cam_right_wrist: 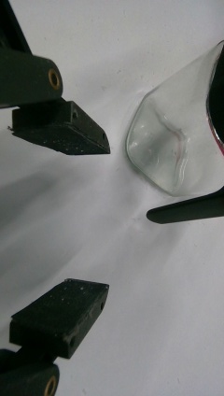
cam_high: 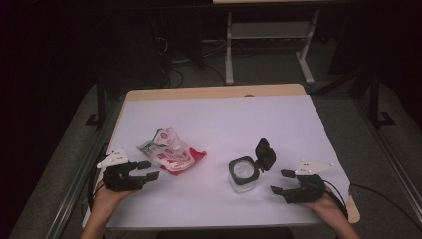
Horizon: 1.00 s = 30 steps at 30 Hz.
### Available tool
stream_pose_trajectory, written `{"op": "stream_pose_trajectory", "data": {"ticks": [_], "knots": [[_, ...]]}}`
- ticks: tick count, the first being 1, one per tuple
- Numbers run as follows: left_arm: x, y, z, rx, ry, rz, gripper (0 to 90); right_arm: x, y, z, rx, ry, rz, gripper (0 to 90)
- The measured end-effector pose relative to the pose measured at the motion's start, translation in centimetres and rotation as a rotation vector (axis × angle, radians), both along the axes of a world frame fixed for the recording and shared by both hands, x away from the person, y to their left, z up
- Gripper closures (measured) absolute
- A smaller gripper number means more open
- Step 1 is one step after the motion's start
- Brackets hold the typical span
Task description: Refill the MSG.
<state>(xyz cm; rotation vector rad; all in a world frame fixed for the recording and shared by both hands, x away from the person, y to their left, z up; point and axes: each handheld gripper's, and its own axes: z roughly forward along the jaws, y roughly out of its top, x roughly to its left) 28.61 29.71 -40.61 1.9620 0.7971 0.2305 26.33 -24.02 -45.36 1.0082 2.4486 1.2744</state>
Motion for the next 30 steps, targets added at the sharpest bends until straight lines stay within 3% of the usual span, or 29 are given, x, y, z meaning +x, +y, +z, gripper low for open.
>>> {"op": "stream_pose_trajectory", "data": {"ticks": [10,13,20,26,30], "knots": [[2.6,-1.8,0.2,-0.006,-0.052,-0.023,47.2,0.1,0.0,-0.1,-0.003,0.002,0.001,26.7],[3.2,-2.3,0.0,-0.042,-0.047,-0.016,49.7,0.1,-0.1,-0.1,-0.004,-0.001,-0.002,26.7],[3.5,-2.4,-0.3,-0.039,-0.05,-0.006,63.7,0.1,-0.1,-0.1,-0.004,0.007,-0.002,26.7],[3.7,-2.7,-0.1,-0.03,-0.054,-0.015,70.7,0.2,0.0,-0.1,-0.005,0.003,0.003,26.7],[3.9,-2.7,0.1,-0.06,-0.042,-0.006,80.3,0.3,0.3,-0.1,-0.005,0.009,0.007,26.7]]}}
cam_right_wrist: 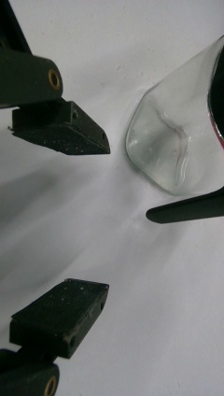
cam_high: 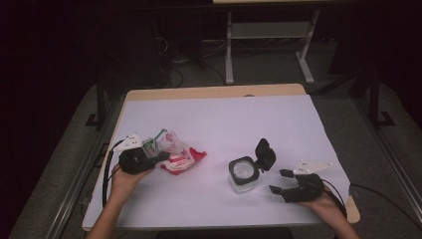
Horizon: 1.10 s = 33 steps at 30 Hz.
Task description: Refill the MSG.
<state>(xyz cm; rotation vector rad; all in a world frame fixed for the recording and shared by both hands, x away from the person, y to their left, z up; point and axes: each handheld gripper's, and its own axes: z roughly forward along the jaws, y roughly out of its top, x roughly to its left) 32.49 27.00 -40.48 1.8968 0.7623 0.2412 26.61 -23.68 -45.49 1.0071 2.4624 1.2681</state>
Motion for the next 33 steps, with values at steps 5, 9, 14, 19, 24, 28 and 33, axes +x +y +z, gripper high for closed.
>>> {"op": "stream_pose_trajectory", "data": {"ticks": [5,9,14,19,24,28,33], "knots": [[0.1,-0.4,0.2,-0.008,-0.014,0.007,88.3,0.0,-0.1,0.0,-0.002,-0.004,0.003,26.8],[0.1,-0.7,-0.1,0.004,0.01,0.0,79.3,0.0,-0.1,0.0,-0.002,-0.005,0.004,26.8],[0.1,-0.6,-0.3,-0.012,-0.018,-0.007,87.9,0.0,0.1,-0.1,-0.004,-0.005,0.007,26.8],[0.1,-0.6,-0.4,-0.015,-0.034,-0.02,90.0,0.0,-0.1,0.0,-0.002,0.002,0.004,26.8],[-0.2,-0.9,-0.1,-0.004,-0.044,-0.009,90.0,0.0,0.1,0.0,-0.007,-0.006,0.008,26.7],[-0.4,-1.4,0.5,0.005,-0.05,-0.017,90.0,-0.1,0.2,0.0,-0.005,0.002,0.009,26.7],[-0.3,-2.8,2.1,0.012,-0.073,-0.019,90.0,-0.2,0.0,0.2,0.001,-0.008,0.01,26.7]]}}
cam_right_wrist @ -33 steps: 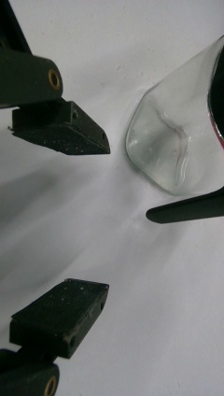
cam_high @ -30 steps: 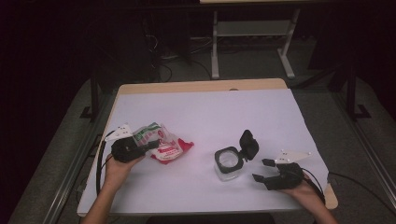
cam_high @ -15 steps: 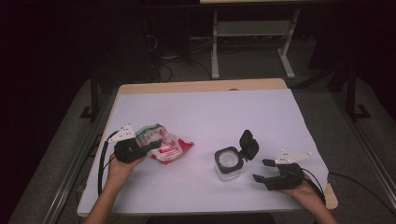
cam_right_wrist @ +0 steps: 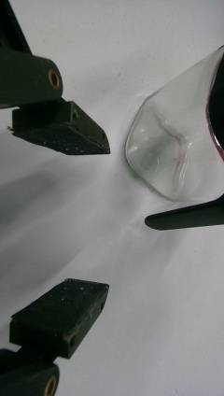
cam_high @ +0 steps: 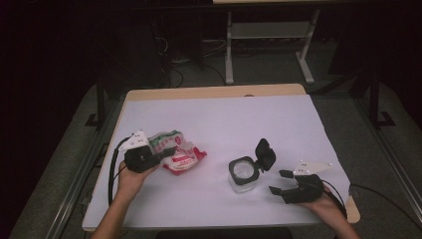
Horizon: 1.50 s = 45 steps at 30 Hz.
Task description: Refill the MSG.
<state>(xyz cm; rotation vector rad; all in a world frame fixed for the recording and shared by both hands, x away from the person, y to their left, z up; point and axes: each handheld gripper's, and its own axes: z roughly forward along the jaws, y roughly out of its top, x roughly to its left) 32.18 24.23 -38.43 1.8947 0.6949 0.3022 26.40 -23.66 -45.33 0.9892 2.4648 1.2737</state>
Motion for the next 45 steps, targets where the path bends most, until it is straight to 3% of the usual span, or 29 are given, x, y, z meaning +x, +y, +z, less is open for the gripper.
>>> {"op": "stream_pose_trajectory", "data": {"ticks": [7,11,23,26,28,33,35,38,45], "knots": [[0.4,-1.9,2.5,0.009,-0.014,-0.012,90.0,-0.2,0.0,0.3,0.006,-0.012,0.005,26.7],[0.5,-2.4,3.7,-0.017,-0.017,-0.019,90.0,-0.5,-0.1,0.4,0.013,-0.015,0.001,26.7],[-0.5,-2.6,4.5,-0.074,-0.001,-0.05,90.0,-1.8,0.8,2.0,0.032,-0.011,0.036,29.9],[-0.8,-2.8,4.7,-0.067,-0.008,-0.06,90.0,-2.1,1.1,2.4,0.03,-0.006,0.048,35.9],[-1.0,-2.9,4.7,-0.073,-0.005,-0.07,90.0,-2.2,1.3,2.5,0.024,-0.001,0.07,44.8],[-1.5,-2.9,4.9,-0.075,-0.006,-0.088,90.0,-2.5,1.8,2.8,0.002,0.039,0.105,81.9],[-1.6,-3.0,5.1,-0.091,-0.001,-0.094,90.0,-2.6,2.0,2.8,-0.001,0.04,0.131,89.8],[-1.7,-3.0,5.2,-0.105,0.005,-0.104,90.0,-2.9,2.6,2.9,-0.015,0.043,0.163,90.0],[-2.1,-3.3,5.7,-0.108,0.001,-0.121,90.0,-3.5,4.1,4.0,0.022,0.018,0.23,90.0]]}}
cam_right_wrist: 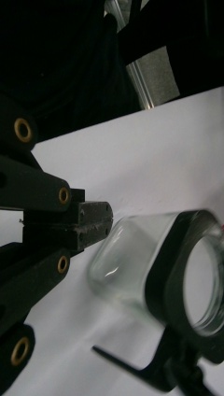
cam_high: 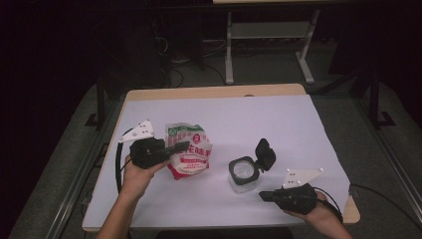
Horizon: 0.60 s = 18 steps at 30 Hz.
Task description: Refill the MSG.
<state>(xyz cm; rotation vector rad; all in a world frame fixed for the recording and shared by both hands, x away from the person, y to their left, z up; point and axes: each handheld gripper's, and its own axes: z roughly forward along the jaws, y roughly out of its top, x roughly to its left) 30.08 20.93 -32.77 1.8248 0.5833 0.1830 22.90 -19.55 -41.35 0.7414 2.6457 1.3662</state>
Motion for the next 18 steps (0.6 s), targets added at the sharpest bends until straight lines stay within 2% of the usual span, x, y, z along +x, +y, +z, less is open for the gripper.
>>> {"op": "stream_pose_trajectory", "data": {"ticks": [4,11,18], "knots": [[-0.2,0.0,0.3,-0.005,-0.01,-0.012,90.0,0.0,0.8,0.5,0.018,-0.012,0.024,90.0],[-0.7,0.1,0.8,-0.015,-0.008,-0.026,90.0,0.6,2.7,1.6,0.05,-0.054,0.022,90.0],[-1.3,0.4,1.8,-0.033,-0.006,-0.045,90.0,1.7,5.5,2.8,0.061,-0.1,-0.029,90.0]]}}
